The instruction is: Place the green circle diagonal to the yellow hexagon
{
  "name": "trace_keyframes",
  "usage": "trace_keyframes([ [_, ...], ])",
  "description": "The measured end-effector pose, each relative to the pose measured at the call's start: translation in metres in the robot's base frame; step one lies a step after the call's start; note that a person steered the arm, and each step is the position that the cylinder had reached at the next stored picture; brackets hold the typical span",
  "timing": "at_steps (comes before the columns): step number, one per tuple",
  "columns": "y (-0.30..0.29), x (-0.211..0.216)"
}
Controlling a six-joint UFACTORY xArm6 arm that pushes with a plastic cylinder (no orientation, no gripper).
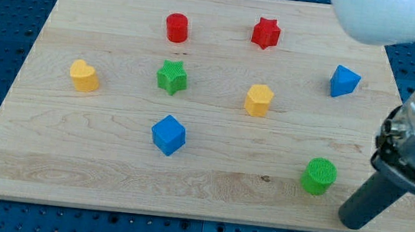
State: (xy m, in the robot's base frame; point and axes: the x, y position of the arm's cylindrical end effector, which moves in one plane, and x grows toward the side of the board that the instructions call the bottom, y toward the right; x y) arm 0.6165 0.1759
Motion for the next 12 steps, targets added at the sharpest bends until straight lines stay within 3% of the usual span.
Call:
trace_keyframes([
  [1, -0.005, -0.034],
  [5, -0.033, -0.025],
  [6, -0.031, -0.06],
  [10, -0.035, -0.043],
  [11, -0.06, -0.051],
  [12, -0.067, -0.088],
])
